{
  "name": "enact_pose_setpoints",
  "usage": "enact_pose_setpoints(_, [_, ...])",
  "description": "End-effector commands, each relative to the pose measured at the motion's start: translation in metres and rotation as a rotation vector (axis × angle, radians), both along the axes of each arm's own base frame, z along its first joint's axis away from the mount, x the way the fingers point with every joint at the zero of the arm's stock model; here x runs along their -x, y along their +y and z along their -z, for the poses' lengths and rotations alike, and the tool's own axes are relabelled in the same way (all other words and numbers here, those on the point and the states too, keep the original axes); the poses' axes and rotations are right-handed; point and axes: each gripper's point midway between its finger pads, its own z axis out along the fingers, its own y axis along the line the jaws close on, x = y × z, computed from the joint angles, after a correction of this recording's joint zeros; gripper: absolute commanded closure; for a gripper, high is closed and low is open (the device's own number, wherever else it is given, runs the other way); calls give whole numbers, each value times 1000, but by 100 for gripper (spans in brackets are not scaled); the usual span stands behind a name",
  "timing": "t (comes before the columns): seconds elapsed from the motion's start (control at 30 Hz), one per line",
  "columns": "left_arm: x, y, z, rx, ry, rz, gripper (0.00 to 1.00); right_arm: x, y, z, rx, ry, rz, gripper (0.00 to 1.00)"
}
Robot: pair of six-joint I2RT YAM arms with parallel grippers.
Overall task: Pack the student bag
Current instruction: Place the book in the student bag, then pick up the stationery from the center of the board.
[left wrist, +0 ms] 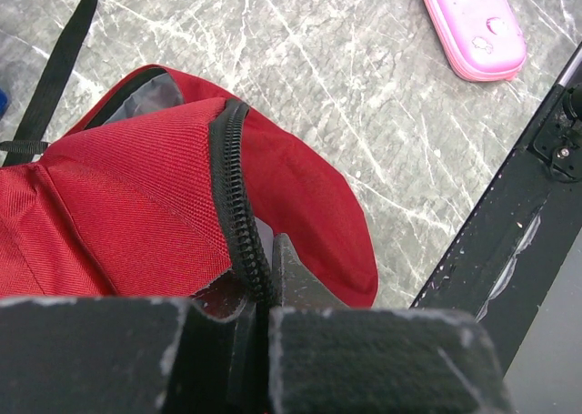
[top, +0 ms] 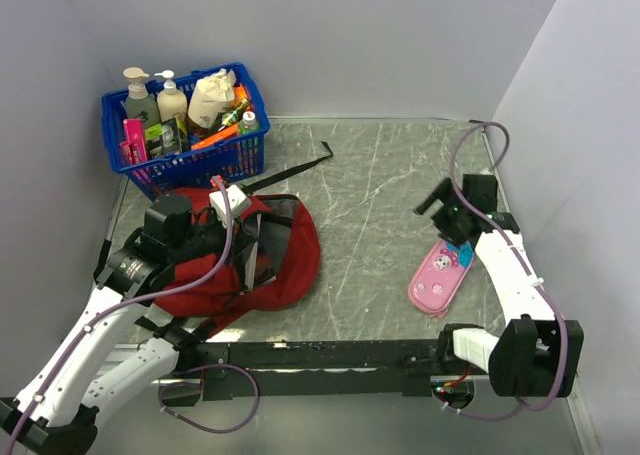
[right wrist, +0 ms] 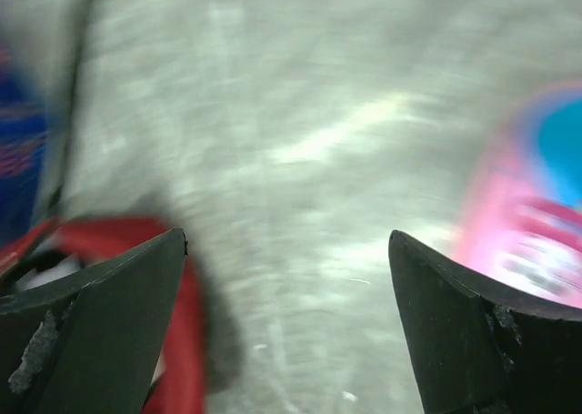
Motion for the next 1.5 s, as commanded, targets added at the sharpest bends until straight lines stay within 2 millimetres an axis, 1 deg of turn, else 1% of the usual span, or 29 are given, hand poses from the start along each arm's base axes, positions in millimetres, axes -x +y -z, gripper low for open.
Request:
enact_pose_setpoints(0.0, [5, -15, -40, 105, -106, 79, 99, 58, -61, 39, 147, 246, 204, 0])
enact_pose_setpoints(0.03, [6, -15, -40, 109, -104, 81, 99, 66, -66, 46, 158, 263, 229, 0])
enact_pose_setpoints(0.07, [6, -15, -39, 109, -99, 81, 99, 72, -75, 44, 175, 252, 278, 0])
enact_pose_setpoints(0.13, [6, -16, -38, 108, -99, 83, 99, 83, -84, 53, 174, 273, 330, 0])
enact_pose_setpoints(0.17, [6, -15, -38, 107, -99, 79, 99, 88, -93, 53, 185, 282, 370, 0])
enact_pose_setpoints(0.27, [6, -15, -40, 105, -111, 78, 99, 95, -105, 57, 212, 310, 435, 0])
enact_pose_setpoints(0.33, [7, -16, -42, 107, -119, 82, 99, 94, -106, 66, 211, 304, 431, 0])
enact_pose_setpoints(0.37, [7, -15, -43, 109, -124, 79, 99, 89, -108, 68, 204, 287, 438, 0])
enact_pose_setpoints(0.43, [7, -16, -43, 115, -128, 79, 99, 87, -101, 85, 167, 332, 405, 0])
enact_pose_setpoints(0.5, [9, -16, -43, 120, -131, 81, 99, 76, -89, 94, 105, 320, 347, 0])
enact_pose_setpoints(0.53, [9, -15, -41, 117, -127, 80, 99, 73, -83, 101, 70, 340, 328, 0])
enact_pose_setpoints(0.6, [10, -14, -41, 116, -125, 78, 99, 59, -66, 107, -11, 286, 274, 0])
enact_pose_setpoints(0.63, [10, -14, -41, 115, -128, 77, 99, 53, -50, 106, -87, 258, 239, 0])
enact_pose_setpoints(0.67, [9, -14, -42, 115, -129, 74, 99, 49, -40, 106, -114, 235, 207, 0])
enact_pose_setpoints(0.7, [8, -13, -43, 116, -132, 70, 99, 41, -22, 102, -127, 195, 143, 0])
enact_pose_setpoints(0.77, [7, -13, -46, 119, -139, 70, 99, 34, -5, 98, -103, 191, 96, 0])
enact_pose_setpoints(0.8, [6, -14, -45, 119, -137, 68, 99, 25, 3, 87, -98, 168, 70, 0])
enact_pose_setpoints(0.83, [6, -14, -46, 121, -138, 69, 99, 25, 24, 89, -107, 184, 12, 0])
enact_pose_setpoints(0.87, [5, -14, -47, 126, -141, 69, 99, 18, 31, 82, -106, 173, -5, 0])
enact_pose_setpoints(0.9, [5, -15, -47, 126, -137, 69, 99, 17, 38, 83, -99, 179, -26, 0])
enact_pose_setpoints(0.93, [5, -15, -48, 127, -139, 70, 99, 17, 51, 87, -94, 191, -68, 0])
enact_pose_setpoints(0.97, [4, -15, -49, 128, -141, 68, 99, 15, 58, 87, -95, 194, -90, 0])
enact_pose_setpoints(1.03, [4, -14, -52, 126, -150, 69, 99, 18, 65, 99, -80, 243, -118, 0])
enact_pose_setpoints(1.07, [4, -14, -53, 127, -151, 69, 99, 17, 71, 100, -68, 240, -140, 0])
enact_pose_setpoints(1.17, [5, -15, -53, 128, -151, 73, 99, 20, 76, 108, -55, 251, -166, 0])
enact_pose_setpoints(1.27, [4, -15, -54, 128, -152, 71, 99, 23, 78, 107, -45, 225, -191, 0])
enact_pose_setpoints(1.33, [3, -15, -56, 129, -154, 73, 99, 22, 80, 102, -44, 180, -210, 0])
enact_pose_setpoints(1.47, [2, -17, -59, 134, -152, 73, 99, 21, 89, 107, -61, 167, -247, 0])
